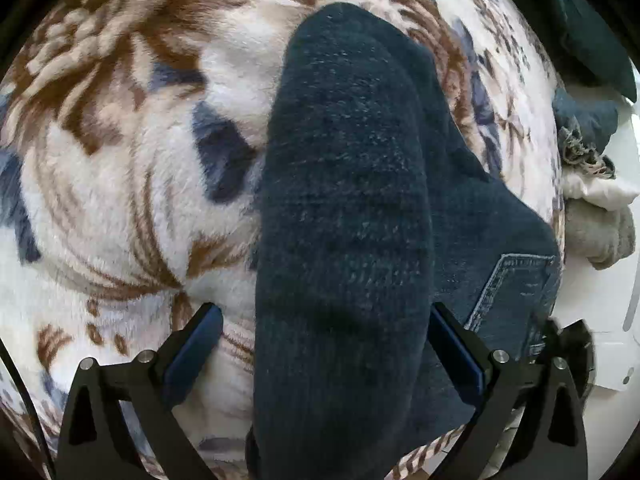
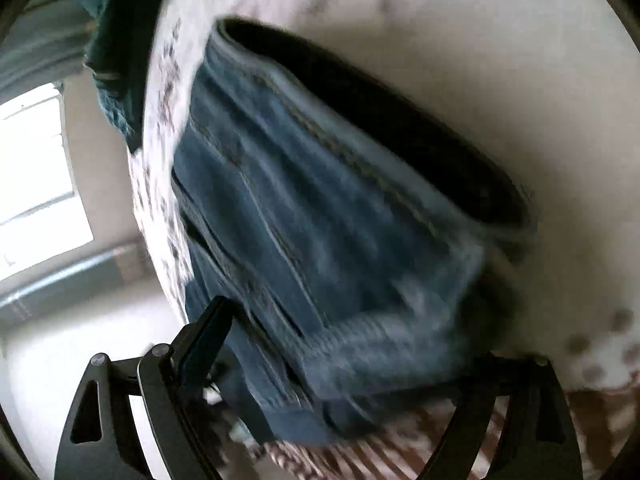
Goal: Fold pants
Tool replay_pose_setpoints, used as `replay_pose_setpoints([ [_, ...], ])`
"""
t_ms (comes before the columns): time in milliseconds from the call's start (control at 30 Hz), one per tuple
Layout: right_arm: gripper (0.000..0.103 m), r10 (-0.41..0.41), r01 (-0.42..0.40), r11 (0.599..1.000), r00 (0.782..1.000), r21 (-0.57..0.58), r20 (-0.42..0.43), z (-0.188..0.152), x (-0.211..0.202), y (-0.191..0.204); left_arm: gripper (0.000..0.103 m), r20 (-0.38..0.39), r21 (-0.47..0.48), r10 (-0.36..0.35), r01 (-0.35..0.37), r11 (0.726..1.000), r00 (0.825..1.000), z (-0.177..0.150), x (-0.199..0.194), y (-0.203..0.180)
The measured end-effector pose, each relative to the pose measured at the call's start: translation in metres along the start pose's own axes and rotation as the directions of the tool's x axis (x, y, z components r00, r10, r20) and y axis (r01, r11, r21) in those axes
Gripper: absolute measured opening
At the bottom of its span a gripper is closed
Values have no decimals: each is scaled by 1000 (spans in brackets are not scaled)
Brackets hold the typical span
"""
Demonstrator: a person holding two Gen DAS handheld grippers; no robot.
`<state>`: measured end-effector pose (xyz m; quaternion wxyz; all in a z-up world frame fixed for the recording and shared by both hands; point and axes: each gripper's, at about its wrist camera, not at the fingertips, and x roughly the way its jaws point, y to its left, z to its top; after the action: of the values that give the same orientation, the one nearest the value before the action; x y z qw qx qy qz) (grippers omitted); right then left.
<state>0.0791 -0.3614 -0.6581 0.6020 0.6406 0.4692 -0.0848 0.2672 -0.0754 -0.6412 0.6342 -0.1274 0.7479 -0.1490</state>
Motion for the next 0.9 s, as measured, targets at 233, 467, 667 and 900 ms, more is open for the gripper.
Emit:
replay_pose_setpoints([
  [233, 90, 17, -17, 999, 1000, -31, 6, 6, 24, 0, 102, 28, 5, -17, 17, 1000, 999, 5, 9, -3],
  [467, 45, -56, 63, 992, 996, -108, 64, -7, 10, 34, 30, 110, -7, -123, 124, 992, 986, -2, -25, -2],
  [667, 38, -57, 66, 989, 996, -134, 71, -15, 4, 72, 23, 141, 54, -114, 107, 993, 983, 2, -57, -20],
  [900, 37, 13, 13, 975, 993, -223, 113, 12, -8, 154, 23, 212, 95, -186, 169, 981, 959, 49, -111, -22],
])
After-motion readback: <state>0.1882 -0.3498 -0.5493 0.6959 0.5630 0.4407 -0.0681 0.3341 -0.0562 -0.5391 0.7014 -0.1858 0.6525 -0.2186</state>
